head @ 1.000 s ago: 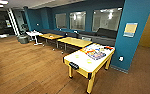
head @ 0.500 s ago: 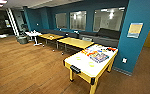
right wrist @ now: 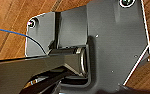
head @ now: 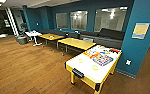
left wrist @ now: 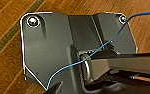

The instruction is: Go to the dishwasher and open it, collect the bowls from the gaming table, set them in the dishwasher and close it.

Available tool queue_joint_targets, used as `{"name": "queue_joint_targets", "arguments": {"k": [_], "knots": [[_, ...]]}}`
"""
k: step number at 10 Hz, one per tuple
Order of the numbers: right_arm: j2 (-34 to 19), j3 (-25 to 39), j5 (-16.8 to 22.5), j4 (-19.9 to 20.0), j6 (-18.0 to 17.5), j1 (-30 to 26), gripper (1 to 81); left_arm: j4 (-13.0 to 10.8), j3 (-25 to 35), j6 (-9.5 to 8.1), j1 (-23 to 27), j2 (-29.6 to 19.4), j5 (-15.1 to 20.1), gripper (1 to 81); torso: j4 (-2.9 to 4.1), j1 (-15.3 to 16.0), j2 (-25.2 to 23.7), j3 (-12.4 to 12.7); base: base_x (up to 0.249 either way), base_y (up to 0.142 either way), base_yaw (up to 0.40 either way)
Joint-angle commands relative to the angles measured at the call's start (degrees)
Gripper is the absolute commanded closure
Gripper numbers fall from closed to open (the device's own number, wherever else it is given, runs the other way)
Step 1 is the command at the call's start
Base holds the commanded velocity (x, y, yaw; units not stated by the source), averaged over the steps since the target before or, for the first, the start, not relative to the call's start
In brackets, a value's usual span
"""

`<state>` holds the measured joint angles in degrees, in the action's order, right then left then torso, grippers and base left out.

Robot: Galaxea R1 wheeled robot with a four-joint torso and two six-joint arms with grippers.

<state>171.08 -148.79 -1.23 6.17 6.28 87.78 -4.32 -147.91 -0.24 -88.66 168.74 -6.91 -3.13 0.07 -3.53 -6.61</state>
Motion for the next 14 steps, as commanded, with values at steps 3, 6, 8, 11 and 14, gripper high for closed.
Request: {"name": "queue_joint_targets", "arguments": {"k": [3, 6, 8, 11, 14], "knots": [[-0.01, 0.53, 3.43, -0.28, 0.23, -2.65, 1.0, -0.43, 0.34, -0.02, 2.21, -0.25, 2.87, 1.0, 0.00, 0.02, 0.00, 0.00, 0.217, 0.081, 0.000], [-0.01, 0.53, 3.43, -0.28, 0.23, -2.74, 1.0, -0.34, 0.34, -0.11, 2.13, -0.33, 2.87, 1.0, 0.00, 0.02, 0.00, 0.00, 0.217, 0.081, 0.000], [0.07, 0.53, 3.43, -0.28, 0.23, -2.74, 1.0, -0.34, 0.34, -0.11, 2.13, -0.33, 2.87, 1.0, 0.00, 0.02, 0.02, 0.00, 0.217, 0.081, 0.000], [-0.01, 0.53, 3.43, -0.28, 0.23, -2.48, 1.0, -0.43, 0.43, -0.02, 2.13, -0.33, 2.87, 1.0, 0.00, 0.02, 0.02, 0.00, 0.217, 0.079, 0.000], [0.07, 0.53, 3.43, -0.28, 0.23, -2.48, 1.0, -0.43, 0.34, -0.02, 2.22, -0.33, 2.96, 1.0, 0.00, 0.02, 0.02, 0.00, 0.217, 0.076, 0.000]]}}
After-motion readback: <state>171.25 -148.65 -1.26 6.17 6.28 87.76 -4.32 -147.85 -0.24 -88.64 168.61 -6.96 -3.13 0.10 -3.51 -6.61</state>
